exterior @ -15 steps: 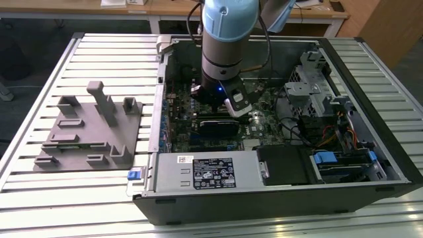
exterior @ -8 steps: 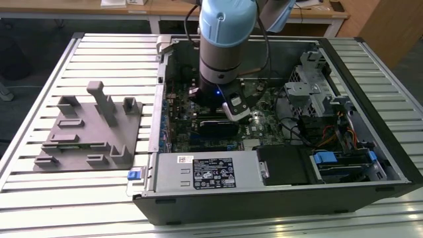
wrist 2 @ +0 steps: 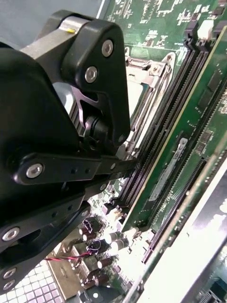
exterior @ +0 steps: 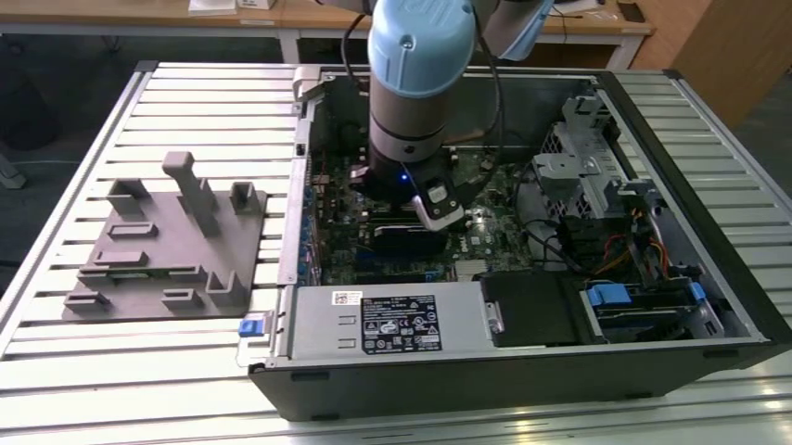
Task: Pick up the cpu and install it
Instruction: 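Install the second cpu locking lever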
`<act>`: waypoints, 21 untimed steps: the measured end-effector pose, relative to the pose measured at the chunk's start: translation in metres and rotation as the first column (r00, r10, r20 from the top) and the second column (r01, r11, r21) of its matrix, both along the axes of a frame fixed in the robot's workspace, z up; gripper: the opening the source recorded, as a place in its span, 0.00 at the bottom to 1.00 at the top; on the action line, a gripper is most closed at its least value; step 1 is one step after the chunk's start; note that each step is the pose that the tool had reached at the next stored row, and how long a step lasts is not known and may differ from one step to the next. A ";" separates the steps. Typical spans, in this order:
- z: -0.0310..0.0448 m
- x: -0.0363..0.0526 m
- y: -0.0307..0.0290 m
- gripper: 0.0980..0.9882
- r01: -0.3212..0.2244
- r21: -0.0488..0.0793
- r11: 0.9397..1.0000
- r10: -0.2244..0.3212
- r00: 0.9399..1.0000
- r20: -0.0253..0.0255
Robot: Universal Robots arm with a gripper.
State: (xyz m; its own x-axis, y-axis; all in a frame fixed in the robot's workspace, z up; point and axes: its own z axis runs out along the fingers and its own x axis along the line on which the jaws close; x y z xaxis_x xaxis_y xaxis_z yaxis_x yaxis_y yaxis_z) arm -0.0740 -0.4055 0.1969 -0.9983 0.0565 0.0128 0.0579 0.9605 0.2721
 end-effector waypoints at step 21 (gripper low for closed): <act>-0.0079 -0.0064 0.0065 0.01 0.000 0.044 0.999 0.000 1.000 0.000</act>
State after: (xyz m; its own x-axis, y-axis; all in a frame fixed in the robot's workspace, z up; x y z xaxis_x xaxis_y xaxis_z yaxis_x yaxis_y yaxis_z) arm -0.0803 -0.3990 0.1890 -0.9983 0.0560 0.0152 0.0579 0.9476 0.3140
